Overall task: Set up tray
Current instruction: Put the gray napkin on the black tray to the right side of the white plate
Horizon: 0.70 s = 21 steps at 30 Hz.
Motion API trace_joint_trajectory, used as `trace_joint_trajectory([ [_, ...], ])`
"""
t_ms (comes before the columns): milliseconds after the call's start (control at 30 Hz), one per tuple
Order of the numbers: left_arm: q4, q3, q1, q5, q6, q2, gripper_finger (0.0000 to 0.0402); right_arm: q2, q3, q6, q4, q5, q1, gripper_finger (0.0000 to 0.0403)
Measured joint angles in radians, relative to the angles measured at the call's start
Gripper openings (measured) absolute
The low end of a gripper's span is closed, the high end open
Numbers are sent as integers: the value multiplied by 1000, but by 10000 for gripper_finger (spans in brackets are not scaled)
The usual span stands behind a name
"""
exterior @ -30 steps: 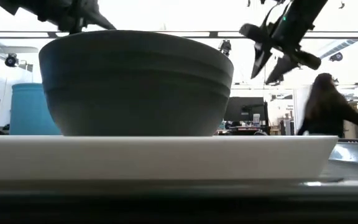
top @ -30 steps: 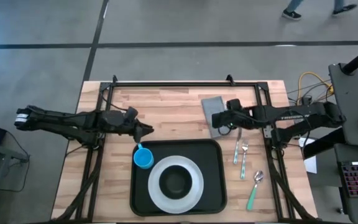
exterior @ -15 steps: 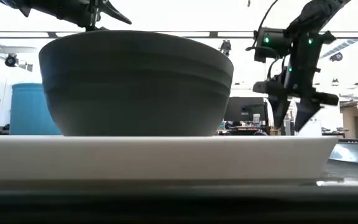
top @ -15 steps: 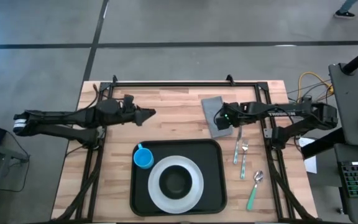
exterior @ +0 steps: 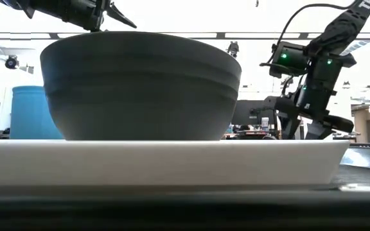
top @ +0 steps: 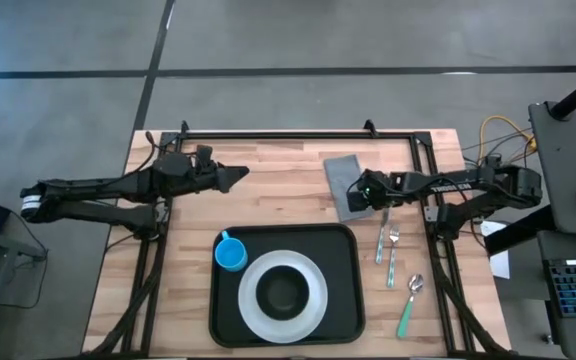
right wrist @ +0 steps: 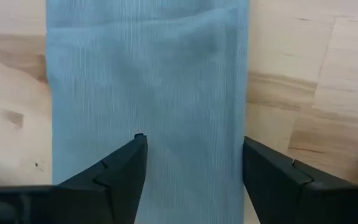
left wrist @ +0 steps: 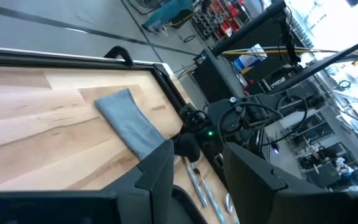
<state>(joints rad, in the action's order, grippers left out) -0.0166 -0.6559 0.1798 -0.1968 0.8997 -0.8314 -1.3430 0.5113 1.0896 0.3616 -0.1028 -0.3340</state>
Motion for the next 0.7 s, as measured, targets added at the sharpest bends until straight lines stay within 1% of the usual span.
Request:
trace_joint_trajectory([
  [100,1,0,0,0,0,0,120,0,-10,2,-7,-8,0,215],
  [200,1,0,0,0,0,0,120,-2,-27,3,-11,-23,0,190],
  [433,2,0,0,0,0,0,120,-56,-31,2,-13,-57,0,108],
  [567,2,0,0,0,0,0,120,-62,-21,8,-11,-87,0,62],
  [633,-2,0,0,0,0,-13,120,-58,-12,10,-8,-88,-1,44],
  [700,0,0,5,10,14,-41,120,-58,3,11,-3,-87,-2,35],
])
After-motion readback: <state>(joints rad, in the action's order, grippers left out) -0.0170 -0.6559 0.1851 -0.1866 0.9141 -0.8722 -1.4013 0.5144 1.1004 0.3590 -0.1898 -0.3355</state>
